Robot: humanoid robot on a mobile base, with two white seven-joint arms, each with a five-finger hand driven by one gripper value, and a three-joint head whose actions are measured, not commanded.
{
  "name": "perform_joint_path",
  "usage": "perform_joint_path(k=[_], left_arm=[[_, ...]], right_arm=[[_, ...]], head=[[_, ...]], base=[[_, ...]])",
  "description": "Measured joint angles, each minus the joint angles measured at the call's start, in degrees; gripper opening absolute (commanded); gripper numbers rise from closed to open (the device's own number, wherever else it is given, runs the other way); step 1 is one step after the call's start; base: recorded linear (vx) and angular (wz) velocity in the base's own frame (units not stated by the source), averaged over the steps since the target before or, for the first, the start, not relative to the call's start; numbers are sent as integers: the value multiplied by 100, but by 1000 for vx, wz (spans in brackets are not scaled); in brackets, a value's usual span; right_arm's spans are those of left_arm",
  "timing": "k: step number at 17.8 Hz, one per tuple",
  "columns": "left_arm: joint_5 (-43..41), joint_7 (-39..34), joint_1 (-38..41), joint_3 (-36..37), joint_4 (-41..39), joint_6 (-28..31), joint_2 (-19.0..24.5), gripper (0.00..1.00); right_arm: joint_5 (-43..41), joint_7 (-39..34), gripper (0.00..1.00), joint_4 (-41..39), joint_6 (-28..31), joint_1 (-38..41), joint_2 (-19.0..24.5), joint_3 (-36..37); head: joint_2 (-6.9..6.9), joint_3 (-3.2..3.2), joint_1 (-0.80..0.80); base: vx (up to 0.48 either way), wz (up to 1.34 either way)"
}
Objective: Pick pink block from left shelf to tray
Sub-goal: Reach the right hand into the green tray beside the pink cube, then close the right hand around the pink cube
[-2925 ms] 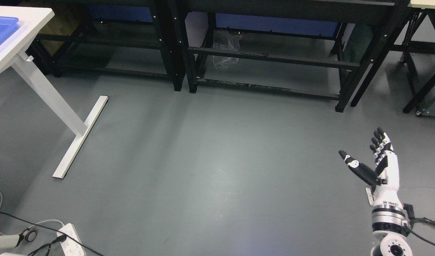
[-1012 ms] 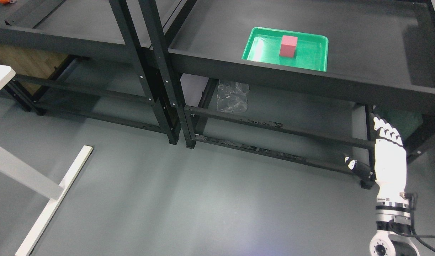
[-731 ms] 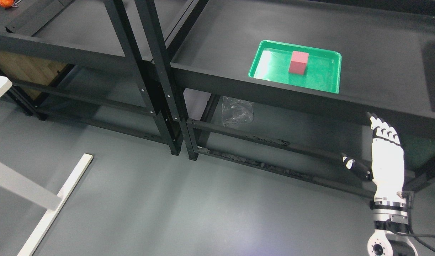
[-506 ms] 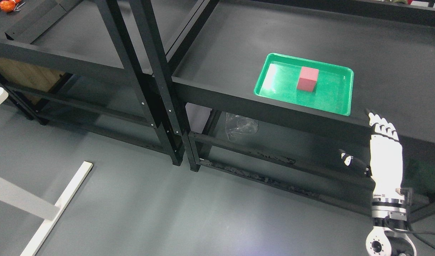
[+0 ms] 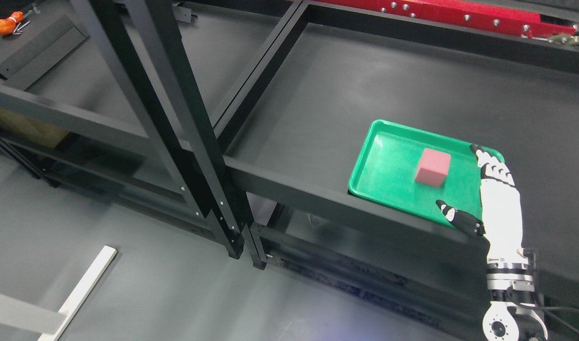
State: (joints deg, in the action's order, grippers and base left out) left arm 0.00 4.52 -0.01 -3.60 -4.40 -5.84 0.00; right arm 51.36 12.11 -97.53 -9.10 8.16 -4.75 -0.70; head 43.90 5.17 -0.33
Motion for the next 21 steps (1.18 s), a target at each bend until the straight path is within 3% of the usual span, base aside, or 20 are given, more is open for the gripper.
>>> perform_joint_path(k=[4, 13, 21], left_arm=[[0, 0, 0, 0, 0, 0, 0, 100], [0, 0, 1, 0, 0, -5, 0, 100], [0, 0, 1, 0, 0, 2, 0, 100]], right_arm=[[-32, -414, 100, 5, -3, 151, -45, -58], [-65, -611, 100, 50, -12, 544, -429, -130], [-22, -1062, 100, 390, 111, 127, -623, -350]], head=[[0, 0, 0], [0, 0, 0], [0, 0, 0]], base=[[263, 18], [115, -20], [61, 1]])
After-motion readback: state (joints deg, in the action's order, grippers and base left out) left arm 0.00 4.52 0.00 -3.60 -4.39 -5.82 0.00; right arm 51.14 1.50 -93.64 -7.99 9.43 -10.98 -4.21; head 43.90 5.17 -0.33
